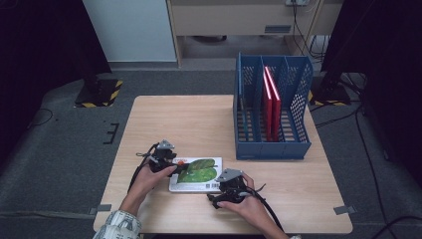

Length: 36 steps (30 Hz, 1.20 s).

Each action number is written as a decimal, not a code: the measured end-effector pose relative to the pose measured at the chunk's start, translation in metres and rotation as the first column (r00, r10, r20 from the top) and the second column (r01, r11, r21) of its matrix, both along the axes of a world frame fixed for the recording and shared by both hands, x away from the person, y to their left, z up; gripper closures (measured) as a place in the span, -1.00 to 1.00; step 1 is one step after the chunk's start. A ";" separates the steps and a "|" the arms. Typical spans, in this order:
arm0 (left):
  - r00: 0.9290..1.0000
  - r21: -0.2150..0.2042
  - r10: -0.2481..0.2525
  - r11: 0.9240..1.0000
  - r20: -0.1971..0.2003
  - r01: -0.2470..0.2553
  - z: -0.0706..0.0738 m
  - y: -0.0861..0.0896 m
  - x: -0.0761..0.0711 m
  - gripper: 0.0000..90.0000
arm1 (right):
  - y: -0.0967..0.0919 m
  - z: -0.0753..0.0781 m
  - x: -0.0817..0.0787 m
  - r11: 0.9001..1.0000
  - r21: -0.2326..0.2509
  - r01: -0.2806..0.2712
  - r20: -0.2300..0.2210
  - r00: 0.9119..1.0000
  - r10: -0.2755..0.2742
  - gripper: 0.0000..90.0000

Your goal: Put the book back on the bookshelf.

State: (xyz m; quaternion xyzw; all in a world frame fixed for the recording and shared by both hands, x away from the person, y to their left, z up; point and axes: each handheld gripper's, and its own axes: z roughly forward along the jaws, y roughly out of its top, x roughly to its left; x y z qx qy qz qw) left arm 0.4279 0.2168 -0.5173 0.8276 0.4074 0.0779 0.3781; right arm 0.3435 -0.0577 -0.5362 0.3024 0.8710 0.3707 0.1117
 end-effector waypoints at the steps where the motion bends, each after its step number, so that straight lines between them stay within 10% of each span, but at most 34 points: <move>1: 1.000 -0.008 0.002 1.000 -0.001 -0.002 0.001 0.000 0.000 -0.51 | 0.001 0.000 0.000 1.000 0.002 0.008 -0.001 1.000 -0.008 -0.83; 36: 1.000 -0.025 -0.008 1.000 0.023 0.009 0.021 -0.008 0.000 -0.51 | 0.021 0.005 -0.001 0.998 -0.063 0.031 0.123 0.992 -0.023 -0.98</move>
